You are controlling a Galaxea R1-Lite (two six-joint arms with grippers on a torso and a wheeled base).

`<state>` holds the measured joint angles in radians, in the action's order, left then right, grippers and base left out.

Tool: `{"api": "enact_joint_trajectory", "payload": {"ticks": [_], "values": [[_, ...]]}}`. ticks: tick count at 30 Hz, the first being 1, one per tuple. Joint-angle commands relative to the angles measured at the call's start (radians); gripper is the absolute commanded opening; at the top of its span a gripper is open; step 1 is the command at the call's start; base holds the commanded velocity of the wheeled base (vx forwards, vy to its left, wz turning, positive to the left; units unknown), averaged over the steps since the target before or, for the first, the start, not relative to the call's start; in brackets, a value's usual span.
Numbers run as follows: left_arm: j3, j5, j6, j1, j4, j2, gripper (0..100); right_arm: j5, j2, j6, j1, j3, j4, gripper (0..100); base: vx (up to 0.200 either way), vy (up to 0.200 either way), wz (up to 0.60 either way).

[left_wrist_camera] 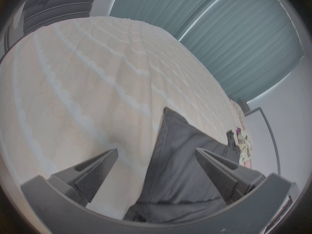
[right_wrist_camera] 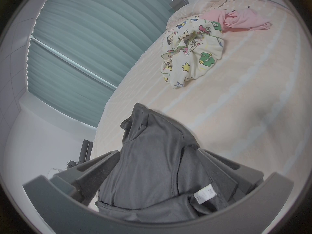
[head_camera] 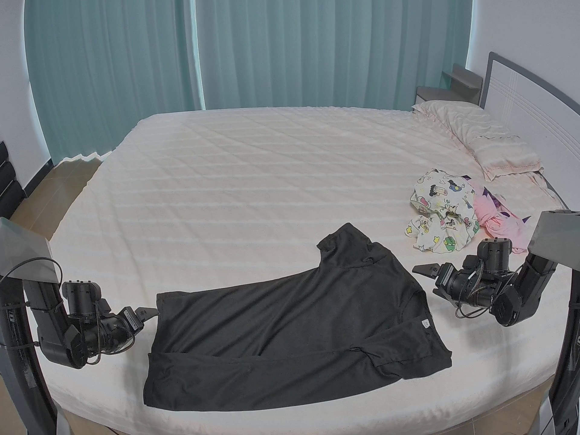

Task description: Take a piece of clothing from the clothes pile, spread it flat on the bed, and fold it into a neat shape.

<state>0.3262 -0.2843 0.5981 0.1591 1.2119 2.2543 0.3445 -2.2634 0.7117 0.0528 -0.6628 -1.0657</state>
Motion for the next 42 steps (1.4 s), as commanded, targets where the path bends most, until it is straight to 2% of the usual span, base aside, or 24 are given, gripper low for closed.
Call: {"api": "enact_joint_trajectory", "payload": {"ticks": [1, 6, 18, 24, 33, 36, 42], "values": [[0.025, -0.001, 0.055, 0.014, 0.003, -0.005, 100, 0.001, -0.001, 0.000, 0.007, 0.003, 0.000, 100, 0.000, 0.000, 0.00], [0.027, -0.001, 0.085, 0.011, 0.003, -0.007, 100, 0.001, -0.004, 0.000, 0.007, 0.005, 0.000, 100, 0.000, 0.000, 0.00], [-0.006, 0.000, 0.075, -0.020, 0.003, -0.015, 100, -0.001, -0.008, 0.000, 0.015, 0.006, 0.000, 100, 0.000, -0.200, 0.00], [0.017, 0.002, 0.080, -0.020, 0.029, -0.050, 100, -0.001, -0.008, 0.000, 0.016, 0.006, 0.000, 100, 0.000, 0.000, 0.00], [0.080, 0.025, 0.071, -0.020, 0.089, -0.012, 100, -0.005, -0.004, 0.000, 0.042, 0.020, -0.002, 100, 0.000, 0.000, 0.00], [0.114, 0.046, 0.028, -0.021, 0.089, 0.011, 100, -0.005, 0.001, 0.002, 0.047, 0.025, -0.002, 100, 0.000, 0.000, 0.00], [0.159, 0.076, -0.129, -0.004, 0.058, 0.059, 100, -0.005, 0.001, 0.002, 0.047, 0.029, -0.003, 100, 0.000, 0.000, 0.00]]}}
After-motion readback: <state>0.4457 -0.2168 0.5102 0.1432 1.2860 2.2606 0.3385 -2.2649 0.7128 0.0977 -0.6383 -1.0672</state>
